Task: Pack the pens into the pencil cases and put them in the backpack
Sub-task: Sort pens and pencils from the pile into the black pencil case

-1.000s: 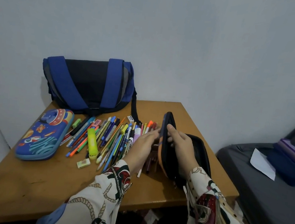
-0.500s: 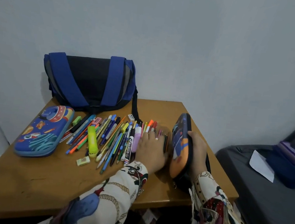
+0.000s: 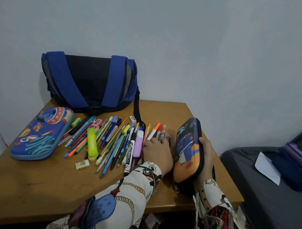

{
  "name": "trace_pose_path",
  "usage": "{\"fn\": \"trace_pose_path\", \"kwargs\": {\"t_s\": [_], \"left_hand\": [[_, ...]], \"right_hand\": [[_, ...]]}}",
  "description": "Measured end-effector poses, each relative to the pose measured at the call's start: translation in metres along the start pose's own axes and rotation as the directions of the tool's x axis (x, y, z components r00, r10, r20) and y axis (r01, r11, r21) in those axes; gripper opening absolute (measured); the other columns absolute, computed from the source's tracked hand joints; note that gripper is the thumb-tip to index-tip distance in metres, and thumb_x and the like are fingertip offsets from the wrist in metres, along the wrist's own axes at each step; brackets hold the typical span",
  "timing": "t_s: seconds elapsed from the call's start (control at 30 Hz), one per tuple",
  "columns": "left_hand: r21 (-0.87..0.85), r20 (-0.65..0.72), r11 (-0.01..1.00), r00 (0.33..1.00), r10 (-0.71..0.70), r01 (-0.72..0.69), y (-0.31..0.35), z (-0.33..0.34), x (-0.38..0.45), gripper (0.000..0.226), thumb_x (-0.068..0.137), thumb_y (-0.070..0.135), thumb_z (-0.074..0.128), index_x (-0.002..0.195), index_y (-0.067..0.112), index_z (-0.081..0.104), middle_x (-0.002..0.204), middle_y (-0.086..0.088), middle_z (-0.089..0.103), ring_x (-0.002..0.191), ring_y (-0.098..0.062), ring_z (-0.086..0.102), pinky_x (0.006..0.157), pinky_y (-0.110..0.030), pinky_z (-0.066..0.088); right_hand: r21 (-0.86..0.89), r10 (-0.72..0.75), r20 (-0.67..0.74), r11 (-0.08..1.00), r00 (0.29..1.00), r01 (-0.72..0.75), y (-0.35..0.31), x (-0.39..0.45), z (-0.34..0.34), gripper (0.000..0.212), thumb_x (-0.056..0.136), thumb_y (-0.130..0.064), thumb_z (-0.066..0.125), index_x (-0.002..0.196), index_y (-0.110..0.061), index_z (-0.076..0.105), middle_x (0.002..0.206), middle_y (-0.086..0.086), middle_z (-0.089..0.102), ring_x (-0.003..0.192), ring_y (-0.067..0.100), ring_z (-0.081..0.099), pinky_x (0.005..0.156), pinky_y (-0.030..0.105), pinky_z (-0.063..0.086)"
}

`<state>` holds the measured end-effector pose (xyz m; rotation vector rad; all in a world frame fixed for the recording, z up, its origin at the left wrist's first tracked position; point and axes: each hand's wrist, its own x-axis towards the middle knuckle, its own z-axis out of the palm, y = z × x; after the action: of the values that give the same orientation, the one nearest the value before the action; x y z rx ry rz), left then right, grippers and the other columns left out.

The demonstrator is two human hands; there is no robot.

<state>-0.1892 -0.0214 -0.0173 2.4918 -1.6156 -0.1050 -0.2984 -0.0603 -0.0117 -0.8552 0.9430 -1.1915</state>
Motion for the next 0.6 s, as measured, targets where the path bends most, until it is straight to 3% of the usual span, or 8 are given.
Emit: {"fn": "trace_pose_path", "kwargs": {"t_s": [0.1,0.23,0.33,0.37,0.47,0.5,0.6], "left_hand": [[-0.004,0.015,1.0,1.0,-0.015,0.015,0.002,0.0,0.002,0.053,0.094,0.03,0.048,0.14,0.009,0.031,0.132,-0.026,0.04,0.117,-0.041,0.042,0.092,-0.041,0.043],[0.03,0.047,0.999,0.998,-0.04,0.039,0.003,0.0,0.006,0.057,0.092,0.033,0.051,0.14,0.01,0.03,0.132,-0.028,0.039,0.117,-0.043,0.042,0.093,-0.044,0.043],[0.048,0.067,0.997,0.996,-0.058,0.055,0.004,-0.001,0.008,0.058,0.092,0.033,0.051,0.141,0.01,0.029,0.133,-0.029,0.038,0.118,-0.044,0.042,0.093,-0.046,0.043],[0.052,0.073,0.997,0.995,-0.065,0.062,0.004,-0.001,0.009,0.058,0.092,0.032,0.052,0.141,0.011,0.029,0.133,-0.029,0.038,0.118,-0.044,0.042,0.093,-0.046,0.044],[0.05,0.105,0.995,0.991,-0.088,0.083,0.006,-0.003,0.011,0.059,0.091,0.032,0.053,0.141,0.013,0.027,0.133,-0.029,0.037,0.118,-0.045,0.041,0.091,-0.048,0.046],[0.043,0.117,0.996,0.989,-0.089,0.084,0.006,-0.004,0.012,0.061,0.091,0.031,0.054,0.142,0.013,0.027,0.133,-0.029,0.036,0.118,-0.045,0.041,0.09,-0.048,0.047],[-0.024,0.131,0.998,0.989,-0.061,0.064,0.002,-0.006,0.013,0.062,0.09,0.027,0.057,0.142,0.013,0.025,0.133,-0.029,0.034,0.117,-0.043,0.042,0.088,-0.044,0.048]], "right_hand": [[0.01,0.013,0.004,1.0,1.0,-0.013,0.0,0.002,-0.001,0.066,0.051,-0.05,0.069,0.099,-0.004,0.062,0.098,0.02,0.066,0.078,0.024,0.064,0.067,0.031,0.054],[-0.015,-0.025,-0.013,1.0,1.0,0.025,-0.001,0.004,-0.001,0.043,0.068,-0.044,0.067,0.09,-0.008,0.062,0.097,0.019,0.064,0.074,0.021,0.063,0.063,0.028,0.052],[-0.015,-0.01,-0.013,1.0,1.0,0.009,0.0,0.003,0.0,0.07,0.054,-0.051,0.069,0.102,0.0,0.063,0.102,0.024,0.065,0.086,0.03,0.063,0.074,0.035,0.052],[-0.014,0.003,-0.006,1.0,1.0,-0.003,-0.001,0.002,0.0,0.071,0.057,-0.05,0.068,0.106,0.001,0.062,0.104,0.025,0.065,0.089,0.032,0.063,0.076,0.036,0.052],[-0.023,-0.019,-0.006,1.0,1.0,0.019,0.0,0.003,-0.001,0.036,0.082,-0.04,0.064,0.094,-0.006,0.061,0.096,0.02,0.066,0.082,0.026,0.064,0.068,0.03,0.054],[-0.028,-0.029,-0.01,0.999,1.0,0.029,0.0,0.004,-0.001,0.034,0.082,-0.04,0.065,0.09,-0.008,0.061,0.094,0.019,0.066,0.08,0.024,0.064,0.067,0.029,0.054],[-0.046,-0.003,-0.008,0.999,1.0,0.002,-0.001,0.0,0.002,0.07,0.055,-0.053,0.068,0.101,-0.001,0.063,0.101,0.024,0.067,0.087,0.03,0.064,0.076,0.036,0.054]]}}
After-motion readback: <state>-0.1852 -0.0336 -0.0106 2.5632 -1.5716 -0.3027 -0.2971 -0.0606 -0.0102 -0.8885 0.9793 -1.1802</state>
